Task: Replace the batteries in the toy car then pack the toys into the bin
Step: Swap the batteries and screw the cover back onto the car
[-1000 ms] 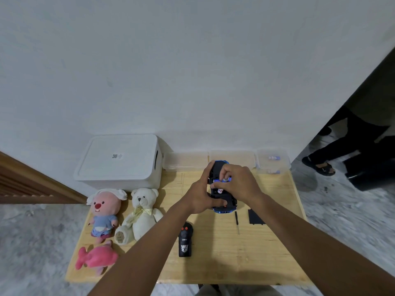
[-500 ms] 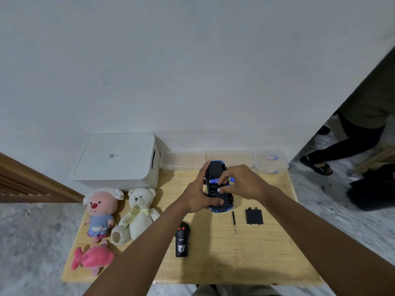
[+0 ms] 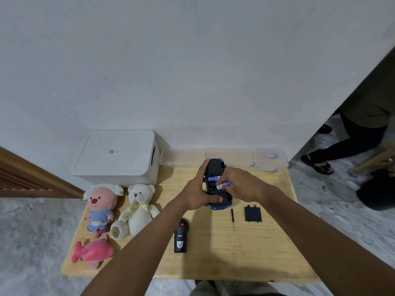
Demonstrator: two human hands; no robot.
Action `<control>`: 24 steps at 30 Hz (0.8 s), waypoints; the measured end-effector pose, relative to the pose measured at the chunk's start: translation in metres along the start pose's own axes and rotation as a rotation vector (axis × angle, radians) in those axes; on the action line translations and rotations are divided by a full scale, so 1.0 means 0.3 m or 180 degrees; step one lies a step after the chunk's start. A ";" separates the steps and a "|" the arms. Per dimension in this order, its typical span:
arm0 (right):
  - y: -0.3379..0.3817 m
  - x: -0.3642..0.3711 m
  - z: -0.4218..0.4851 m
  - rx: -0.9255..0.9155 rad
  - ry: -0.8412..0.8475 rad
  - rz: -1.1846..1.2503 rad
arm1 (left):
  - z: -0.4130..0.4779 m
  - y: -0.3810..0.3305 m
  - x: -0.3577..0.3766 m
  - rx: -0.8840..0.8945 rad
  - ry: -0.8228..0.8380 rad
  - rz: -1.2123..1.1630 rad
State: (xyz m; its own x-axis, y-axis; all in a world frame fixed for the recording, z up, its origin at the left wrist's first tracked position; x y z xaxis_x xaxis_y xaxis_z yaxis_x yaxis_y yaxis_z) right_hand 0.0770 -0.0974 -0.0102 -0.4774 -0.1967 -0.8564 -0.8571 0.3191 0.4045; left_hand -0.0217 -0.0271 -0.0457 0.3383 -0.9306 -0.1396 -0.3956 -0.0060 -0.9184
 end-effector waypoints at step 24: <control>0.004 -0.009 -0.009 0.0435 -0.1031 0.0721 | 0.003 -0.003 -0.008 0.0118 -0.0103 0.0161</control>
State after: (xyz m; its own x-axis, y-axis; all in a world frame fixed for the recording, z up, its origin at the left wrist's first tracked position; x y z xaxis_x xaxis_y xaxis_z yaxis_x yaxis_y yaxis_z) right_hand 0.0768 -0.0990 -0.0066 -0.5467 0.1874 -0.8161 -0.6933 0.4452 0.5667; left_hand -0.0215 -0.0247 -0.0450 0.3463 -0.9170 -0.1977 -0.3813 0.0549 -0.9228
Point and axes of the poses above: each hand's wrist, its own z-axis towards the middle knuckle, its own x-axis out of the palm, y = z × x, the point moved 9 cm from there along z, towards the middle knuckle, and after that the axes turned 6 degrees about -z, right-handed, at the moved point
